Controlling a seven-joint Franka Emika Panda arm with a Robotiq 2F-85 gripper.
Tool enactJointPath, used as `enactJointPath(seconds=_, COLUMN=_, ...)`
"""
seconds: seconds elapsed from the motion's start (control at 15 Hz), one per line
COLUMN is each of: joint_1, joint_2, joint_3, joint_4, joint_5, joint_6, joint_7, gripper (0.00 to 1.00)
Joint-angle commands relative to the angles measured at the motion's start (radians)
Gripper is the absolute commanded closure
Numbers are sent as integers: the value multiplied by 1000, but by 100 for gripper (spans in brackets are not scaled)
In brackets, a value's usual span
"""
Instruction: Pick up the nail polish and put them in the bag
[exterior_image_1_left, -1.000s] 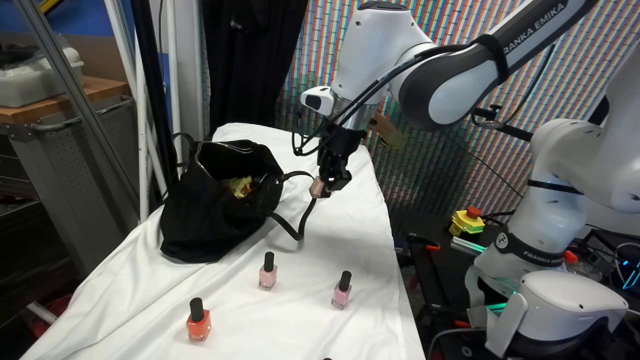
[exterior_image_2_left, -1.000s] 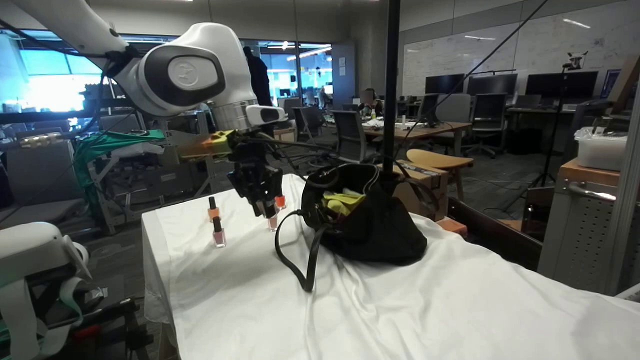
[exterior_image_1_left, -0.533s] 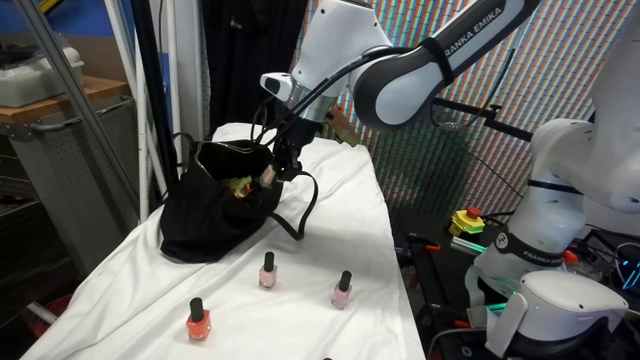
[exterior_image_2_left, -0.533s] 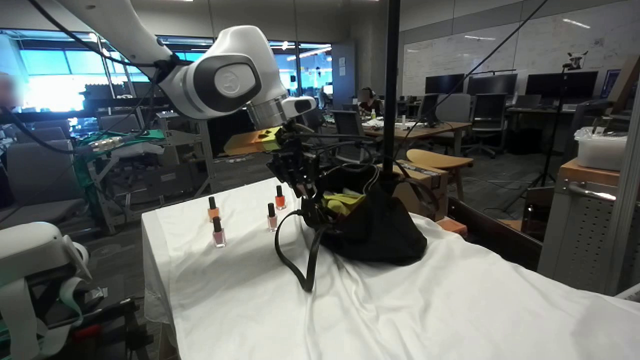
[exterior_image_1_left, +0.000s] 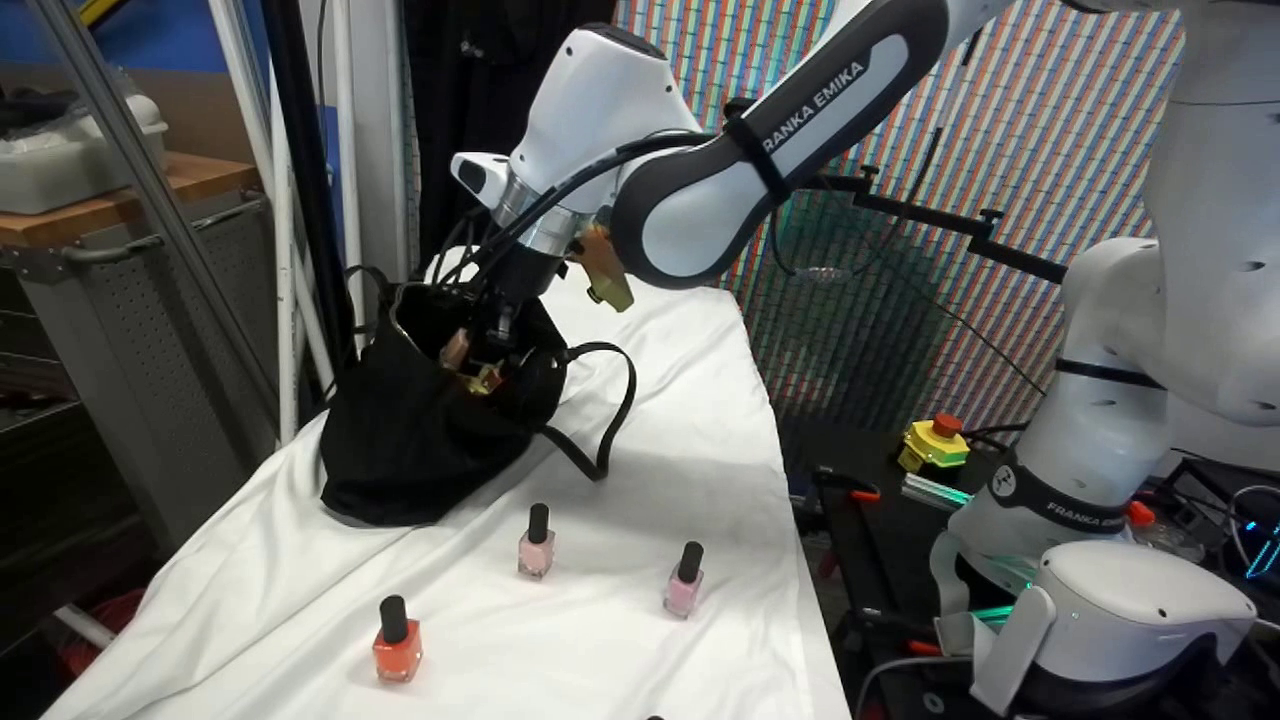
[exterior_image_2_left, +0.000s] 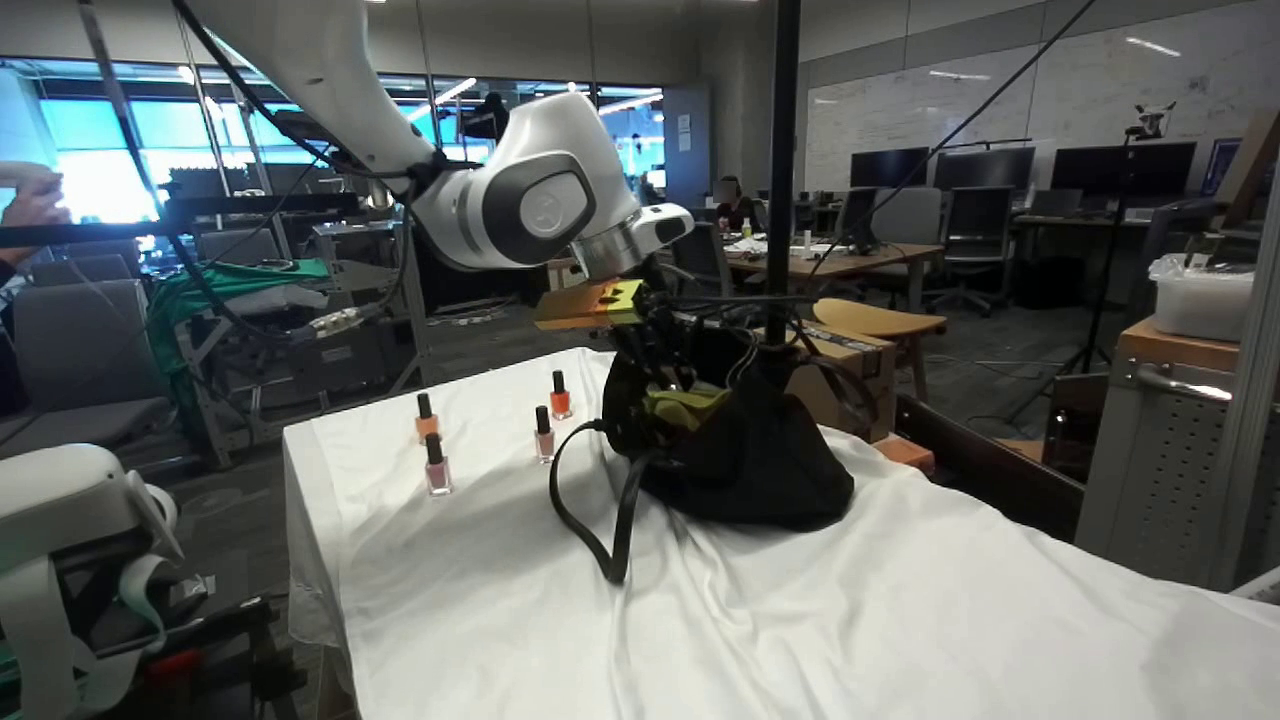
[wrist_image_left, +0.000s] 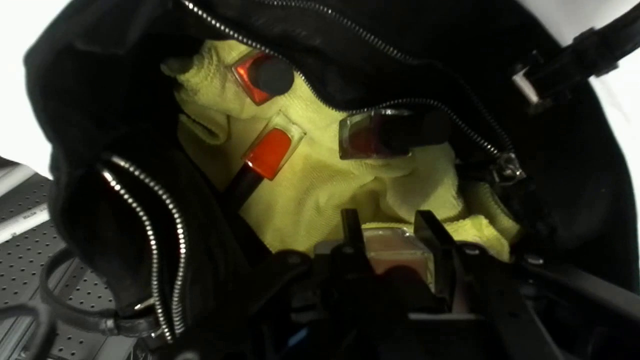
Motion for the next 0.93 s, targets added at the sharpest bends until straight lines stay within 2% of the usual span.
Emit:
enactJointPath(seconds=0.0, joint_1=-13, joint_2=94, joint_3=9, joint_4=110, joint_5=12, joint_6=40, joint_7=-13, gripper=77)
enactJointPath(seconds=0.07, joint_1=-16, joint_2=105, joint_3=13, joint_4=121, joint_5=16, joint_6=42, joint_7=-14, gripper=35)
enactJointPath(seconds=0.2, joint_1=-21, joint_2=115, joint_3=18, joint_4=128, joint_5=10, joint_6=35, joint_7=-30, gripper=29)
enactJointPath(seconds=0.47, joint_1=-14, joint_2=70, joint_3=7, joint_4=84, joint_5=-4, joint_6=16, joint_7=-21, gripper=3)
enactJointPath(seconds=0.6, joint_1=-18, joint_2=34, joint_3=7, joint_4=44, joint_5=-8, joint_6=12, joint_7=-30, gripper=0)
enactJointPath(seconds=0.87, joint_1=2, joint_2=-67, joint_3=-42, joint_4=-57, joint_5=-62, joint_6=-23, joint_7=7, gripper=0)
